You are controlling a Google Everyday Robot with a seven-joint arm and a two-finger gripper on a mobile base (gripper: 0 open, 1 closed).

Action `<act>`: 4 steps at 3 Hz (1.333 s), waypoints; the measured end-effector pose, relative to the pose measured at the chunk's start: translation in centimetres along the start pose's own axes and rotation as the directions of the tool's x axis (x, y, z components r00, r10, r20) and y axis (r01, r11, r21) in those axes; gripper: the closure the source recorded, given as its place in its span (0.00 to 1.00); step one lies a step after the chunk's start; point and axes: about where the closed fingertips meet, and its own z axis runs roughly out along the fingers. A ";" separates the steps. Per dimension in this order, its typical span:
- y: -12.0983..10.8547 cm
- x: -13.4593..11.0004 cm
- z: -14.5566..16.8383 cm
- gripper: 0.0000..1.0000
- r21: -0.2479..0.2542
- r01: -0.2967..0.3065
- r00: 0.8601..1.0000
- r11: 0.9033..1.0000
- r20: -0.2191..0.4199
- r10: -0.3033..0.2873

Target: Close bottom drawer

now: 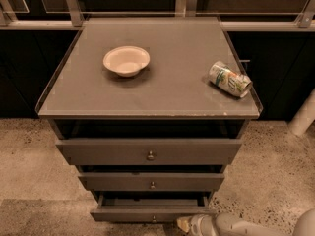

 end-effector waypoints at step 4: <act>0.2 -2.2 6.6 1.00 -0.013 0.025 1.000 1.000 0.001 -0.025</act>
Offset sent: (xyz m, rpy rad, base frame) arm 0.0712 0.0551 -0.0486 -0.0050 -0.0335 0.0157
